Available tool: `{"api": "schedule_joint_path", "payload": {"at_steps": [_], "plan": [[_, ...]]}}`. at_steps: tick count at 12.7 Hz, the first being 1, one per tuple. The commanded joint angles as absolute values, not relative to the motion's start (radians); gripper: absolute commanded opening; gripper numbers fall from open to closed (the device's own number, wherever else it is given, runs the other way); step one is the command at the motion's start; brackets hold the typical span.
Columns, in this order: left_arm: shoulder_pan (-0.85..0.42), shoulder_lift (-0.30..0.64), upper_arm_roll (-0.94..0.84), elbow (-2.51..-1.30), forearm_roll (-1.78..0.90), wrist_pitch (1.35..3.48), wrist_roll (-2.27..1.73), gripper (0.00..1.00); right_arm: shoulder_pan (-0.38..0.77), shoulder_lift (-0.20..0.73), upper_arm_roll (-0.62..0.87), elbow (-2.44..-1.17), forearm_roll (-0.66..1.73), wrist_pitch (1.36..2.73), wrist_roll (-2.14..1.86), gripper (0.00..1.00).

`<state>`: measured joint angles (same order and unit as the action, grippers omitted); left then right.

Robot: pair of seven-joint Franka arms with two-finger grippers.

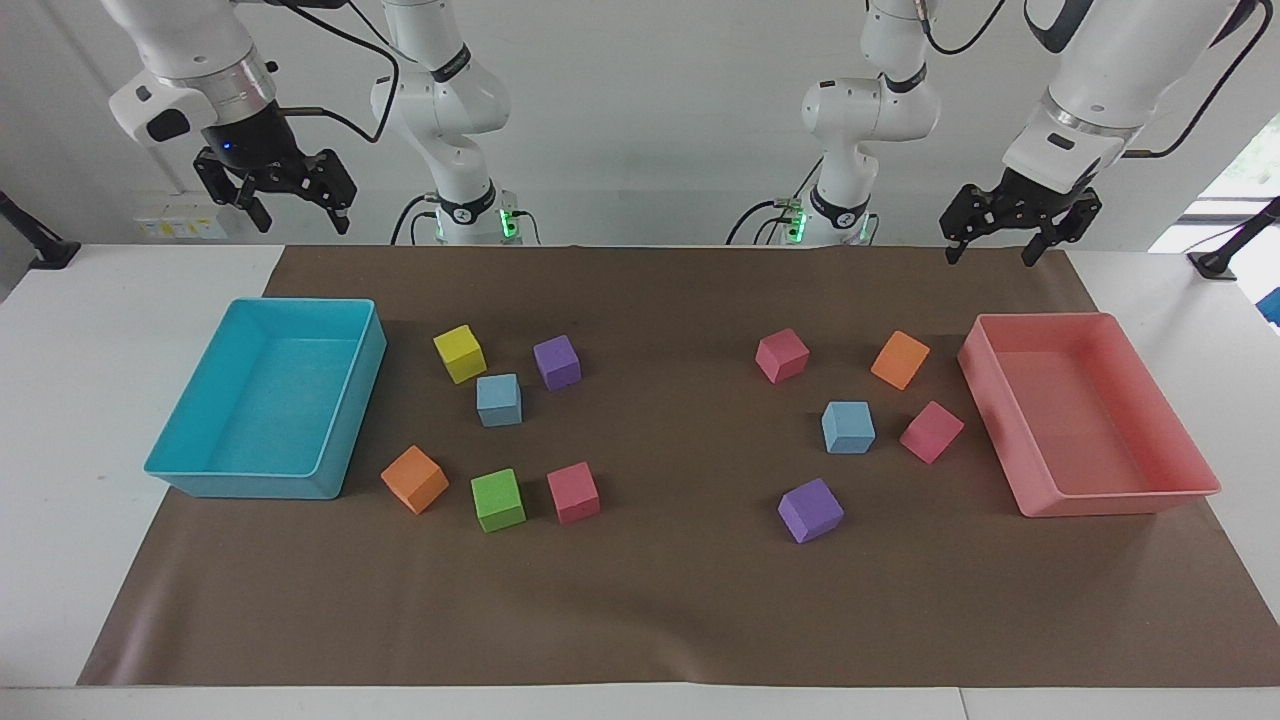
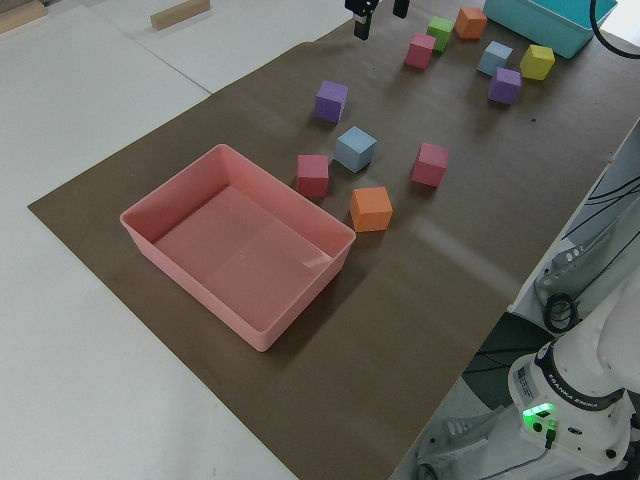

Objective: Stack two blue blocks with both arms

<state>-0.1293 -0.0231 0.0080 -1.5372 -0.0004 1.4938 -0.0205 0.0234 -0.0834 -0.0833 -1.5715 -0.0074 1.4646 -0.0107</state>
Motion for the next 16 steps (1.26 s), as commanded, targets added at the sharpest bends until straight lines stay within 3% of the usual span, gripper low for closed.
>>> {"api": "schedule_joint_path", "payload": {"at_steps": [1, 9, 13, 16], "plan": [[-0.120, -0.041, 0.002, -1.551, -0.006, 1.497, -0.028, 1.00, 0.026, -0.109, -0.080, -1.603, -0.031, 1.488, -0.026, 1.00], [-0.118, -0.041, 0.002, -1.551, -0.006, 1.499, -0.029, 1.00, 0.051, -0.109, -0.078, -1.629, -0.012, 1.519, -0.020, 1.00], [-0.115, -0.041, 0.002, -1.552, -0.008, 1.497, -0.028, 1.00, 0.074, -0.152, -0.064, -1.698, -0.009, 1.522, -0.026, 1.00], [-0.120, -0.043, 0.002, -1.554, -0.008, 1.499, -0.017, 1.00, 0.098, -0.150, -0.063, -1.759, -0.006, 1.612, -0.034, 1.00]]}}
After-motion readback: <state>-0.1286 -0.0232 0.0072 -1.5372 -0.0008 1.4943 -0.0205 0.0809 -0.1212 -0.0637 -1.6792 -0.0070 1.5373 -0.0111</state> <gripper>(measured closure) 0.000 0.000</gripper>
